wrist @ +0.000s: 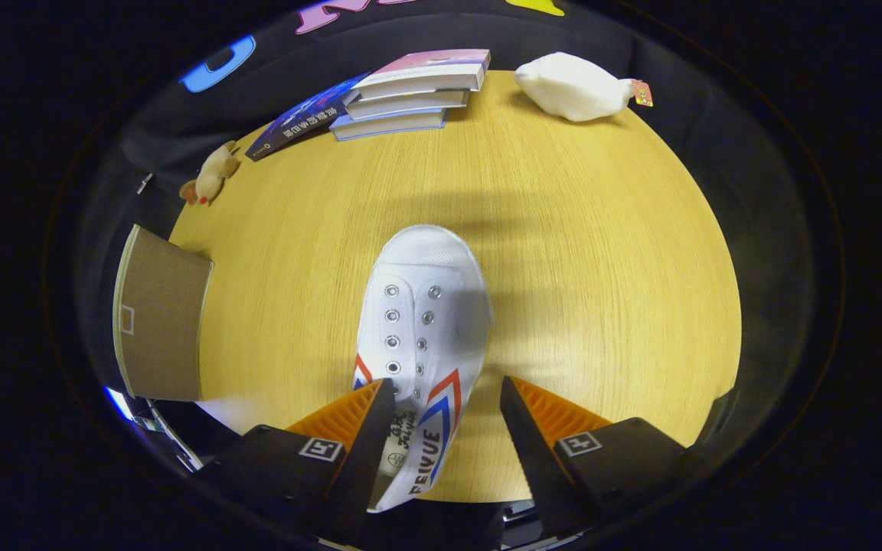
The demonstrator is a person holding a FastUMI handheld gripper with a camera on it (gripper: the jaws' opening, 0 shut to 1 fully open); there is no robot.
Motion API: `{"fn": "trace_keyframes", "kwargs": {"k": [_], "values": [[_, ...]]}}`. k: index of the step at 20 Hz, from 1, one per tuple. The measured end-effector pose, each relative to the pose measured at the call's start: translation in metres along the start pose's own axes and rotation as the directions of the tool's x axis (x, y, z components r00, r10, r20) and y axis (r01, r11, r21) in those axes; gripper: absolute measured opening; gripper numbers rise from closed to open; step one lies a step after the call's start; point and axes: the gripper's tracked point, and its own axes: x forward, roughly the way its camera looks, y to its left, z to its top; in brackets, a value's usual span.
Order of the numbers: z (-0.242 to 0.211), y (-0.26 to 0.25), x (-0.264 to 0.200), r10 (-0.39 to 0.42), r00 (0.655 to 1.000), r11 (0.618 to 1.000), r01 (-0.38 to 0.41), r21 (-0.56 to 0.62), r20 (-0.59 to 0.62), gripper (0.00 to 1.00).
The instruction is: Open the storage box then place both shoes into the box .Put the left shoe in first, then the right shoe, with the right side of both shoes facing outward in a uniform manner.
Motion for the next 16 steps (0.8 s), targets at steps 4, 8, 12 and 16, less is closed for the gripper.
{"fn": "trace_keyframes", "kwargs": {"k": [4, 8, 12, 16], "values": [[0.001, -0.011, 0.000, -0.035, 0.999, 0.999, 0.035, 0.031, 0.001, 0.40], [0.004, -0.011, -0.007, -0.022, 0.999, 0.995, 0.020, 0.093, 0.024, 0.08], [0.009, 0.006, -0.036, -0.025, 0.997, 0.995, 0.018, 0.102, 0.070, 0.08], [0.040, 0.051, -0.076, 0.026, 0.988, 0.992, -0.045, 0.121, 0.153, 0.08]]}}
